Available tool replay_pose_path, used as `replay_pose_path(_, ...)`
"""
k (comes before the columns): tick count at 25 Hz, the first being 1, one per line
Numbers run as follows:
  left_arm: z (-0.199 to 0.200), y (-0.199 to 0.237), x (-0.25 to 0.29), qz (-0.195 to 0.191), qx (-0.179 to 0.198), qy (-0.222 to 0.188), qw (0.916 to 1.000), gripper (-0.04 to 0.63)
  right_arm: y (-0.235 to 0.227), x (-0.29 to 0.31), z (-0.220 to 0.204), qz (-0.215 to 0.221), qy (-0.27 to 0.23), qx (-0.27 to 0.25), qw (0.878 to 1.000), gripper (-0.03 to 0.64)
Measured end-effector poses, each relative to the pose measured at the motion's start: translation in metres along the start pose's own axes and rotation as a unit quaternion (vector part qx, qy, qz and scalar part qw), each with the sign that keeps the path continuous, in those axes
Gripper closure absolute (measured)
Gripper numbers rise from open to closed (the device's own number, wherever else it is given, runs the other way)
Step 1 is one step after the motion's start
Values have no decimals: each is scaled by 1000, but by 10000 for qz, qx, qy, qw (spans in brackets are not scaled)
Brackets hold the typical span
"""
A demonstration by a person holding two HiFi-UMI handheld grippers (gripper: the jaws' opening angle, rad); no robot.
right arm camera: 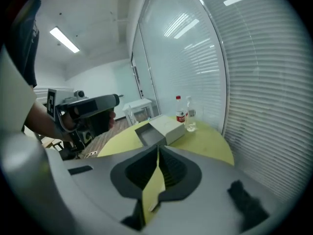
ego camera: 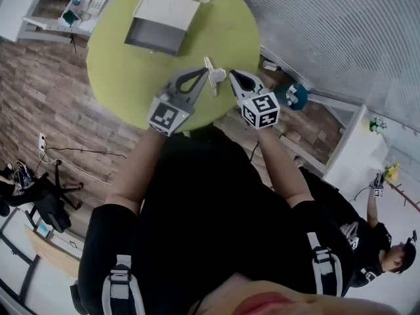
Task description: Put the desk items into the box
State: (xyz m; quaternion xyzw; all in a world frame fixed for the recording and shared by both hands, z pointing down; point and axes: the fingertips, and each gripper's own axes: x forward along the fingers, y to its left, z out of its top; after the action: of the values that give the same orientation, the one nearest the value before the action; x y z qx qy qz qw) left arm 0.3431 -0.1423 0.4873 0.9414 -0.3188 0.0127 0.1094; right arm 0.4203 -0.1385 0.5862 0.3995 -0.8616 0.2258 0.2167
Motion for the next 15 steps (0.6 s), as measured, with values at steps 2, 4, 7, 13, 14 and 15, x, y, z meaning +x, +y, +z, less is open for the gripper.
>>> replay_pose_path(2, -17, -3, 6, -50, -37, -15, 10000, 584, -12, 15, -25, 62, 290, 27, 9996, 600)
replay_pose_path(4, -32, -5, 11, -39, -152, -70, 9999, 584, -19, 28, -51, 155, 588, -16, 9981, 600)
replay_pose_path(7, -57, -6, 17, 110, -228, -27, 9997, 584, -25, 46, -83, 295, 978, 21, 9948, 598)
replay_pose_path(13, -86, 6, 21, 506, -39, 27, 9987, 584, -40, 69, -119, 162, 1431, 130, 9895, 523)
replay_pose_path(14, -88, 8, 20, 513, 27, 59, 9987, 584, -41, 72, -124, 171, 1493, 181, 9885, 504)
replay_pose_path(15, -89, 11, 20, 527, 21, 56, 9986, 584, -41, 76, -129, 180, 1551, 223, 9875, 499)
